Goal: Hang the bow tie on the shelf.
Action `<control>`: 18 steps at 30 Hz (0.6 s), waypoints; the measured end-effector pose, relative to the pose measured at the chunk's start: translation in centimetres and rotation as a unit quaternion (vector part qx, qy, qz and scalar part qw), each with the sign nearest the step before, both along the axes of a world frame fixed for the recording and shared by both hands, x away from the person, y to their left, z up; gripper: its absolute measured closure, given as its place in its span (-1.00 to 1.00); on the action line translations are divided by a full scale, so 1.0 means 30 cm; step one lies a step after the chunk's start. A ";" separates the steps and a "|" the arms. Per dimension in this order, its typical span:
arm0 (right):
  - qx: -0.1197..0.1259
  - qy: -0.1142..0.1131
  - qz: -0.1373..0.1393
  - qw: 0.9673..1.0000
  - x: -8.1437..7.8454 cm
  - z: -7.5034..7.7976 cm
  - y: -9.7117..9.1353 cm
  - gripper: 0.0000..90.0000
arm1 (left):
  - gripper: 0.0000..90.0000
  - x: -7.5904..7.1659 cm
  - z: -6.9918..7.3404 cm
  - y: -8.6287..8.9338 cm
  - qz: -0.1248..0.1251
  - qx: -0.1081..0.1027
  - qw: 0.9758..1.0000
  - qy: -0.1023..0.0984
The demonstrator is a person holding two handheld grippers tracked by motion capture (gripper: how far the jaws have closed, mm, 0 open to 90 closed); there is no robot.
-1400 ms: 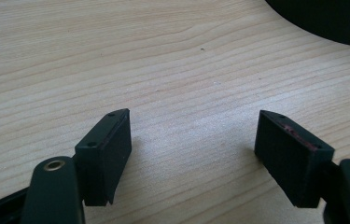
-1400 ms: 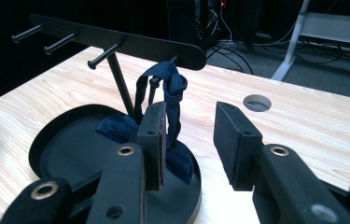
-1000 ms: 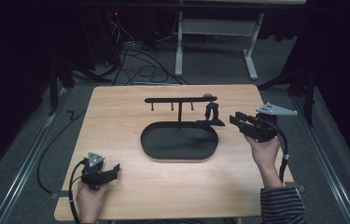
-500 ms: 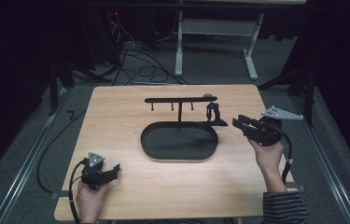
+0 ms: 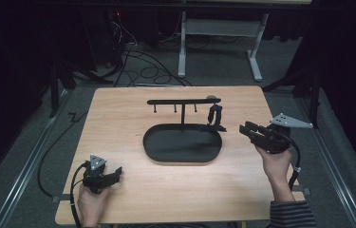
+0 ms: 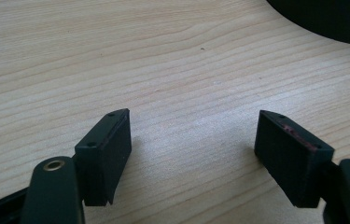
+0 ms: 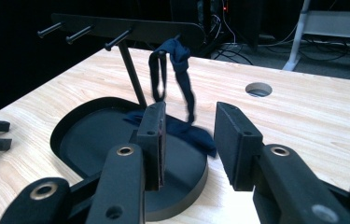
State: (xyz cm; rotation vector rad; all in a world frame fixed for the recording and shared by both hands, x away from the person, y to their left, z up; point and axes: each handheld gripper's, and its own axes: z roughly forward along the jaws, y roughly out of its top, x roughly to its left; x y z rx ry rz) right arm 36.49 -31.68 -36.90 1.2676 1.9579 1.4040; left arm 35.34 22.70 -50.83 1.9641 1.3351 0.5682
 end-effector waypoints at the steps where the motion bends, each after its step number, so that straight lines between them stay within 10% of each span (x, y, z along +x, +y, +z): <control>1: 0.001 0.001 0.000 1.000 -0.003 -0.003 0.000 0.47 | -0.38 0.000 0.000 0.000 0.000 0.000 1.000 0.000; 18: 0.010 0.009 -0.002 1.000 -0.037 -0.054 -0.004 0.47 | -0.39 0.000 0.000 -0.001 0.000 0.001 1.000 0.000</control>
